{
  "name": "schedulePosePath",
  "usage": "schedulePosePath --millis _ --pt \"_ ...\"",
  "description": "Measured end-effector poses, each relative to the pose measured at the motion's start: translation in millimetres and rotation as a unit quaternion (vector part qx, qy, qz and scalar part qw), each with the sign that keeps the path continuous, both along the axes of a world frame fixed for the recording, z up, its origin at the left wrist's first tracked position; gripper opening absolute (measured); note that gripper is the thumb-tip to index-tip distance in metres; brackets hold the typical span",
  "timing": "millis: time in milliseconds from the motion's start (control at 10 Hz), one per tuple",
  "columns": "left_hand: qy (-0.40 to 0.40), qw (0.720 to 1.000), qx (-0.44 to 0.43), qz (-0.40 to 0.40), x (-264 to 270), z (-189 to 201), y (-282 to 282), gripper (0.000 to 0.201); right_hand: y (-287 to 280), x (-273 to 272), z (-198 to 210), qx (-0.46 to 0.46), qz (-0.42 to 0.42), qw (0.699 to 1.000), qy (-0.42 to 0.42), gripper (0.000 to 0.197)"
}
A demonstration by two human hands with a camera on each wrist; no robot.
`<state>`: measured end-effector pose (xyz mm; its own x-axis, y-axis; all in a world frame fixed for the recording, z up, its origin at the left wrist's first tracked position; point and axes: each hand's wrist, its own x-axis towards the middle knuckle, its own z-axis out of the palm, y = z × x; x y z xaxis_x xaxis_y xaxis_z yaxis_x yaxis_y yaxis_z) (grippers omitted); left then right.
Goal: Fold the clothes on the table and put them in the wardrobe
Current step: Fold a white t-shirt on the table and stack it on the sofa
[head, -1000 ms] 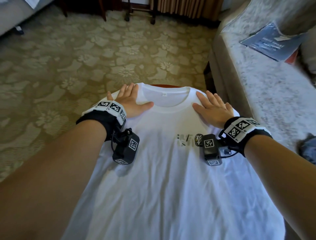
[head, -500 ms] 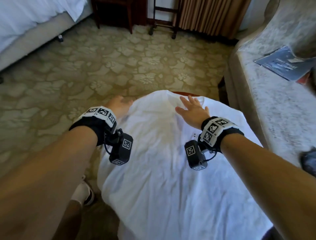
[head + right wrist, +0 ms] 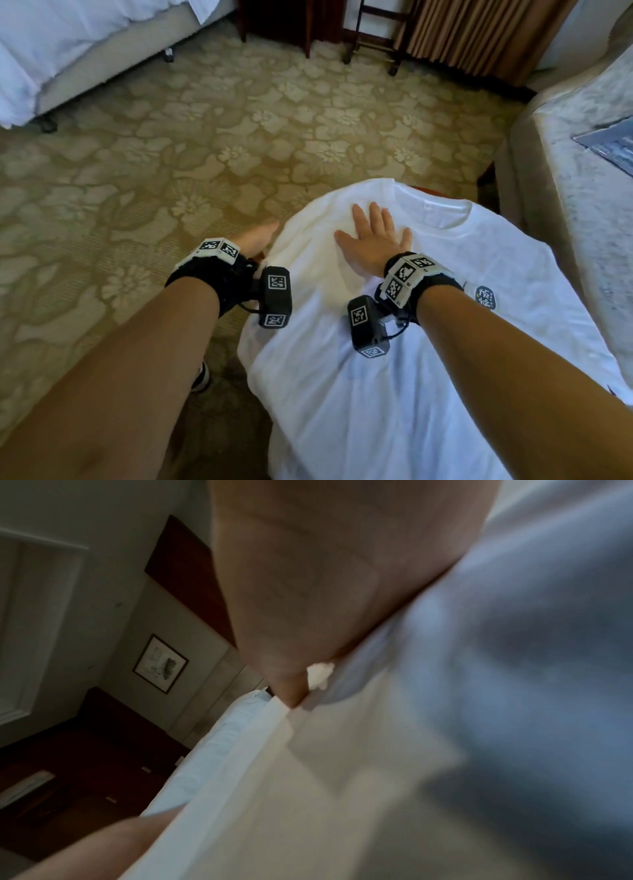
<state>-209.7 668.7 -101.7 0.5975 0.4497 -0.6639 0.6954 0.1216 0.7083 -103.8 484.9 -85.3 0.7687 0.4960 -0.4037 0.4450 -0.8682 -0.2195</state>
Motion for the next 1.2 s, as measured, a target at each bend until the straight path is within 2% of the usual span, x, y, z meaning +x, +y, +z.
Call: schedulePosePath --millis 200,300,400,500,600,700,800,900,1000,1100,1200 --pt "0.018 0.999 0.039 0.001 -5 2 16 0.044 -4 6 -2 0.008 0.009 1.000 0.008 0.073" --pt "0.012 0.998 0.061 0.000 -6 20 26 0.025 -6 6 -2 0.011 0.012 1.000 0.003 0.074" --pt "-0.022 0.998 0.043 0.038 2 46 27 0.012 -4 8 -7 0.020 0.018 1.000 0.002 0.075" --pt "-0.072 0.995 -0.014 0.066 15 77 10 0.024 -7 17 -15 0.071 0.042 0.996 -0.025 0.081" --pt "-0.164 0.986 0.018 0.042 33 101 -20 0.035 -19 17 -9 0.331 -0.118 0.933 0.073 0.058" --pt "-0.207 0.977 0.044 -0.024 49 117 -69 0.041 -39 12 24 0.528 -0.268 0.777 0.215 0.040" --pt "-0.187 0.970 0.037 -0.148 56 110 -110 0.033 -68 11 61 0.541 -0.279 0.711 0.352 0.063" --pt "-0.122 0.946 0.008 -0.302 50 99 -135 0.036 -88 6 71 0.504 -0.251 0.743 0.361 0.053" --pt "-0.130 0.966 0.036 -0.221 47 92 -128 0.038 -99 7 49 0.440 -0.322 0.790 0.281 0.021" --pt "-0.117 0.978 0.112 -0.132 48 86 -105 0.027 -109 5 31 0.436 -0.393 0.762 0.274 0.015" --pt "-0.106 0.975 0.162 -0.108 56 77 -91 0.020 -111 2 31 0.452 -0.392 0.759 0.256 0.014"
